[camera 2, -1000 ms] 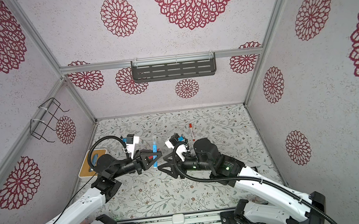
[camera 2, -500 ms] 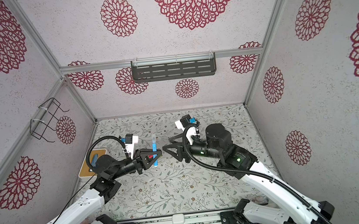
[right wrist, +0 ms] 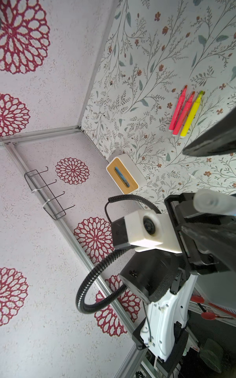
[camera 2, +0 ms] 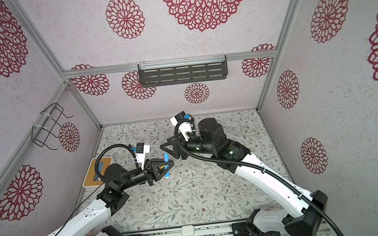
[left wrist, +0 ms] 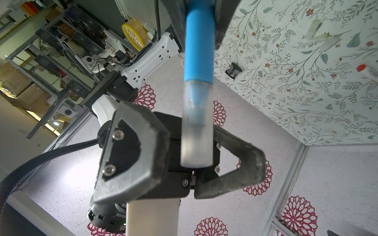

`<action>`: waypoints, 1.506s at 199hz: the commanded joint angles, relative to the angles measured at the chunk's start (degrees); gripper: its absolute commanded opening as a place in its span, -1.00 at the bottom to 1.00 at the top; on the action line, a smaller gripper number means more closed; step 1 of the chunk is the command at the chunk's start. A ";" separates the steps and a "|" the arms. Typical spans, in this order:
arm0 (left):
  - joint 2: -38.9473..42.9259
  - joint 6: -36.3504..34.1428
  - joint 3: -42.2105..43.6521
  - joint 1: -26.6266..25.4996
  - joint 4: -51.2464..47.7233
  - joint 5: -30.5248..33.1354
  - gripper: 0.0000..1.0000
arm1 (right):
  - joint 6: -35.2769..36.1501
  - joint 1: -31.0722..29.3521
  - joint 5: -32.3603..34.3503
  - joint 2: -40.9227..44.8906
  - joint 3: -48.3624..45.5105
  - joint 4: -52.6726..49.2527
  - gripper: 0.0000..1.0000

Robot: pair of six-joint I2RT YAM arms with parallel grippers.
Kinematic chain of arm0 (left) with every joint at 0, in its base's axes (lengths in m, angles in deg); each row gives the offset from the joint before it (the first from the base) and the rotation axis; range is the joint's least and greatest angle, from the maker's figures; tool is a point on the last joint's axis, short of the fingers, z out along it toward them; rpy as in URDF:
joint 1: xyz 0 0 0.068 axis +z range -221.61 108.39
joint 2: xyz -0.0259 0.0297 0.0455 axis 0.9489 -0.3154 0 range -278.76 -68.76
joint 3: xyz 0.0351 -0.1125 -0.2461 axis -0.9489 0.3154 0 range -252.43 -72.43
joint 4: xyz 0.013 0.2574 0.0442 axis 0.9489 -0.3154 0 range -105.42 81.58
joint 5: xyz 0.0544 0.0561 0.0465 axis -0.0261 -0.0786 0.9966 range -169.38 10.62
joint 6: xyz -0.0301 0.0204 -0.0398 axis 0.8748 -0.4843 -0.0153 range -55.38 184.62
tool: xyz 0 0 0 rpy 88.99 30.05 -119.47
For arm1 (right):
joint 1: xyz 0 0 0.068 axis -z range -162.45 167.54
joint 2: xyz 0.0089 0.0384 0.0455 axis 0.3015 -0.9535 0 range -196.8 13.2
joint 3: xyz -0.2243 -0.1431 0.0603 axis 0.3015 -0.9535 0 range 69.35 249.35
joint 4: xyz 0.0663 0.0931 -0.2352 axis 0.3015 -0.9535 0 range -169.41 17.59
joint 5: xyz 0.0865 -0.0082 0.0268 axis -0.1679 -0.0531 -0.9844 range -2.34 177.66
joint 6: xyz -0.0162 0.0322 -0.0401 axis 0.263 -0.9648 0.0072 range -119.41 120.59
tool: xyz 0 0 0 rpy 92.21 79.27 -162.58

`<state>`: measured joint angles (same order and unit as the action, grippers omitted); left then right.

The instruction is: Insert the pens into the pen caps

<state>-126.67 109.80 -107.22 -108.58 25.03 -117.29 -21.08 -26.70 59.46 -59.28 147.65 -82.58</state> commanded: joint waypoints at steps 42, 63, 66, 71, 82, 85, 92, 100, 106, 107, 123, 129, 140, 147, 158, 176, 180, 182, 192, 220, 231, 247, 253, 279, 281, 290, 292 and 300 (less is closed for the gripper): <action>-0.28 -1.59 -1.25 -0.47 0.04 1.38 -1.00 | -1.40 0.30 -5.41 -1.45 2.85 3.32 -0.36; -0.36 -1.99 -1.50 -0.47 0.13 2.28 -1.00 | -1.68 0.14 -6.80 -1.48 1.30 3.23 -0.52; -0.41 -1.95 -1.58 -0.47 0.19 2.31 -1.00 | -1.63 0.13 -7.00 -1.43 0.86 3.23 -0.53; -0.45 -2.03 -1.73 -0.48 0.21 2.40 -1.00 | -1.55 0.05 -7.20 -1.33 0.12 3.23 -0.60; -0.76 -2.12 -2.18 -0.43 0.17 2.44 -1.00 | -1.53 -0.13 -7.15 -0.80 -1.45 3.32 -0.73; -0.86 -2.19 -2.26 -0.47 0.18 2.44 -1.00 | -1.60 -0.14 -7.13 -0.69 -1.88 3.32 -0.76; -1.05 -2.29 -2.53 -0.36 0.19 2.49 -1.00 | -1.69 -0.22 -6.96 -0.31 -2.77 3.40 -0.83; -1.30 -2.36 -2.74 -0.38 0.22 2.46 -1.00 | -2.02 -0.29 -6.80 0.20 -4.04 3.64 -0.93; -1.41 -2.45 -2.91 -0.30 0.22 2.61 -1.00 | -2.34 -0.38 -6.77 0.59 -5.06 4.18 -0.97; -1.46 -2.46 -2.96 -0.25 0.26 2.64 -1.00 | -2.42 -0.39 -6.77 0.63 -5.25 4.27 -0.97; -1.80 -2.26 -3.18 0.10 1.05 3.17 -1.00 | -3.33 -1.03 -6.04 1.73 -8.38 5.44 -1.00; -1.92 -2.13 -3.10 0.28 1.68 3.43 -1.00 | -3.71 -1.43 -5.29 2.23 -9.68 5.96 -1.00; -2.11 -1.80 -3.02 0.61 3.18 3.59 -1.00 | -4.27 -2.66 -2.88 3.00 -12.15 6.77 -1.00; -2.29 -1.42 -3.13 0.90 4.11 3.59 -1.00 | -4.81 -3.91 -0.12 3.43 -13.48 6.70 -1.00; -2.81 -0.73 -3.59 1.48 5.00 2.97 -1.00 | -6.03 -6.23 4.96 3.99 -15.81 6.21 -1.00; -3.04 -0.06 -4.14 2.29 6.13 2.41 -1.00 | -8.40 -9.76 7.46 5.01 -20.98 8.57 -1.00; -3.03 0.02 -4.12 2.48 6.37 2.29 -1.00 | -8.43 -10.58 7.38 5.15 -21.97 8.82 -1.00; -3.07 0.22 -4.14 2.62 6.58 2.22 -1.00 | -8.40 -10.90 7.22 5.20 -22.38 8.78 -1.00; -3.19 1.22 -4.07 3.39 8.26 1.46 -1.00 | -7.83 -12.47 7.26 5.30 -24.38 7.96 -1.00; -5.00 6.57 -3.84 5.68 15.48 -1.76 -1.00 | -5.92 -14.46 0.53 7.03 -30.91 10.66 -1.00; -5.38 7.74 -3.71 6.44 16.71 -1.99 -1.00 | -4.70 -14.73 -0.69 7.91 -32.47 10.11 -1.00; -5.21 7.56 -3.62 7.15 16.12 -1.76 -1.00 | -4.34 -14.86 -2.17 8.94 -34.24 10.17 -1.00; -5.06 7.14 -3.71 7.32 15.20 -1.36 -1.00 | -4.44 -14.81 -2.16 9.09 -34.52 10.10 -1.00; -4.39 4.81 -3.92 7.35 11.38 0.38 -1.00 | -6.10 -14.91 2.63 9.35 -34.47 8.77 -1.00; -4.40 4.64 -3.96 7.35 11.24 0.40 -1.00 | -6.30 -14.90 2.83 9.33 -34.45 8.83 -1.00; -4.52 4.36 -4.09 7.35 10.58 0.35 -1.00 | -7.15 -14.93 3.39 9.38 -34.36 9.54 -1.00; -4.54 4.33 -4.14 7.35 10.43 0.31 -1.00 | -7.33 -14.91 3.55 9.38 -34.29 9.73 -1.00; -4.78 3.89 -4.30 7.35 9.42 0.10 -1.00 | -7.83 -14.95 4.53 9.36 -33.85 10.05 -1.00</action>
<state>-132.75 111.36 -107.09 -105.74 25.18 -131.83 -29.54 -35.43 77.25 -48.05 118.49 -52.86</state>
